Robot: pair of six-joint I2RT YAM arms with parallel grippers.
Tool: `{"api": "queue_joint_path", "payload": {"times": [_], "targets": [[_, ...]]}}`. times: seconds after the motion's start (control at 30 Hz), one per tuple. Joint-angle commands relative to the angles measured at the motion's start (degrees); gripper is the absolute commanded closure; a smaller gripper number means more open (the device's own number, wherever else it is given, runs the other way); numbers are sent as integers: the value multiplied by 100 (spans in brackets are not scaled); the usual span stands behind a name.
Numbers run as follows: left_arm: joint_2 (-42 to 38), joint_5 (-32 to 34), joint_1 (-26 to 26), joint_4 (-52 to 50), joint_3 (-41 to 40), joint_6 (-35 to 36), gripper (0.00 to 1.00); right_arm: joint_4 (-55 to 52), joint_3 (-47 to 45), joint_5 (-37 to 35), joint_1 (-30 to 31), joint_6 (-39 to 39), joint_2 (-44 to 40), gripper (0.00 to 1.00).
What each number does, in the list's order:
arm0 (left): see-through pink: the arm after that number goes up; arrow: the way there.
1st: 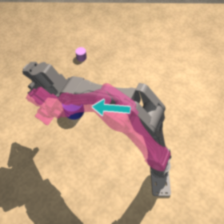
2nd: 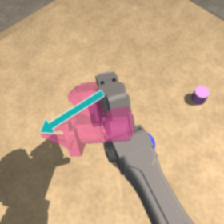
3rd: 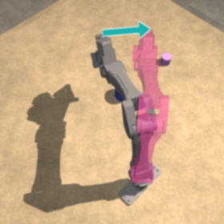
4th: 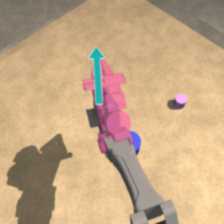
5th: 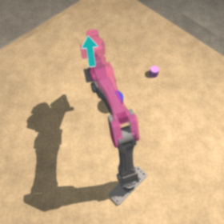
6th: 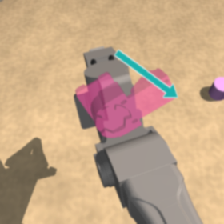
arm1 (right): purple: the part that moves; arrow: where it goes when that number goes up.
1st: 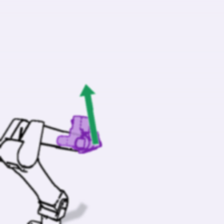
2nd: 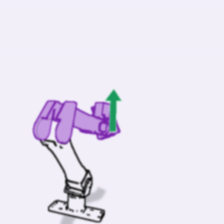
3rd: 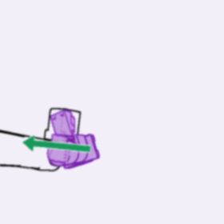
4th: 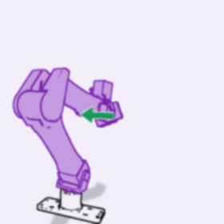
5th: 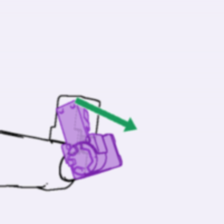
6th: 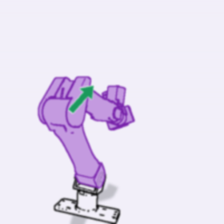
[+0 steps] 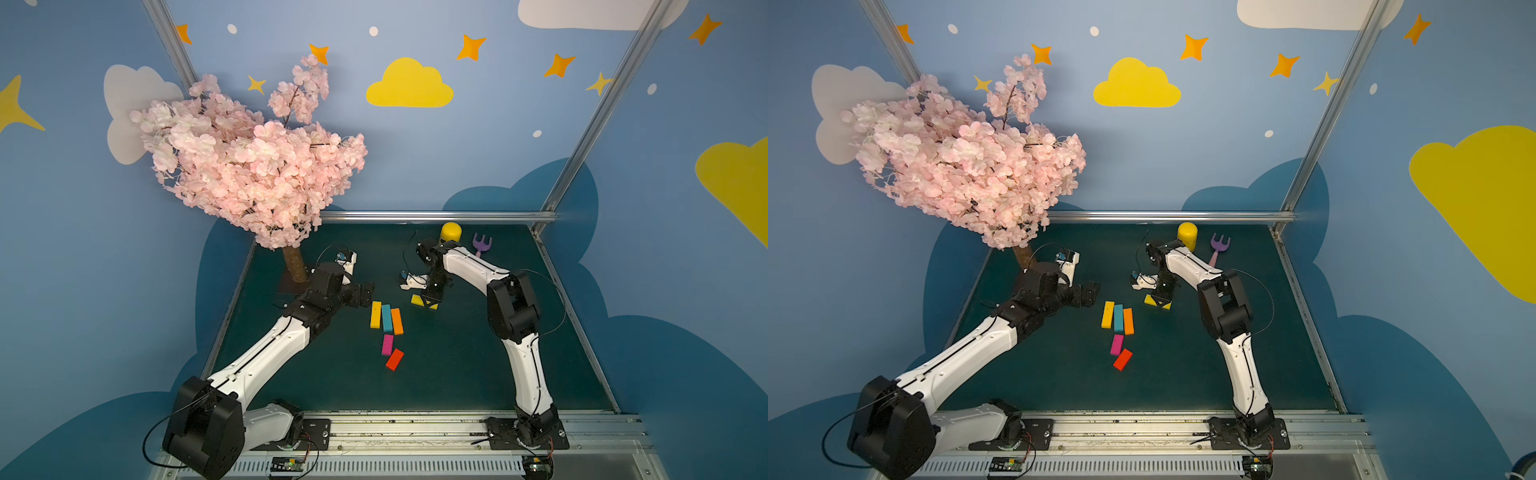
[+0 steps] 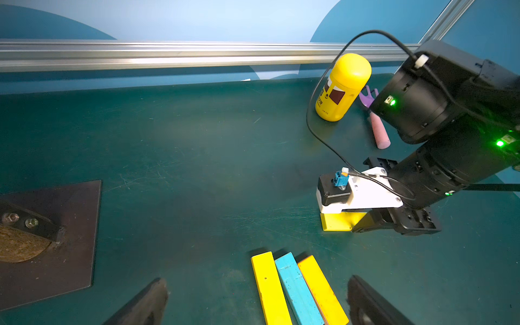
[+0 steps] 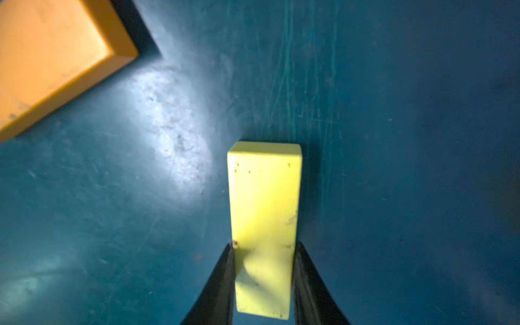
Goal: Assemble the letter p with building blocks
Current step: Place the building block at the center of the board.
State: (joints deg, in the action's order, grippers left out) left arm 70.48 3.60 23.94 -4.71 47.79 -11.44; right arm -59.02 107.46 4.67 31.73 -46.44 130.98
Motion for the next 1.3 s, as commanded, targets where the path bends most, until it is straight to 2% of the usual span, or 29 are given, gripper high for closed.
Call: {"api": "queue_joint_path", "payload": {"times": [0.0,0.47,0.73,0.87,0.93,1.03,1.17,1.2,1.27], "targets": [[-104,-43,-20,-109,161,-50,0,83,145,-257,40,-175,257,93],[-221,-78,-19,-197,109,-81,0,-401,331,17,261,-1088,253,92],[-386,-43,-20,-143,-50,-124,0,-399,375,177,352,-996,331,88],[-401,-82,-21,-187,28,-202,0,-244,425,206,304,-649,144,71],[-463,-186,-21,-142,54,-264,0,-145,414,329,250,-521,-93,67],[-553,-284,-19,-44,101,-279,0,55,329,443,177,-311,-556,54],[-570,-316,-21,-30,213,-205,0,138,241,639,154,-188,-1078,20],[-565,-316,-15,-26,228,-198,0,175,220,628,151,-132,-1166,16],[-533,-395,-17,-13,218,-192,0,260,214,640,130,138,-1331,14]]}}
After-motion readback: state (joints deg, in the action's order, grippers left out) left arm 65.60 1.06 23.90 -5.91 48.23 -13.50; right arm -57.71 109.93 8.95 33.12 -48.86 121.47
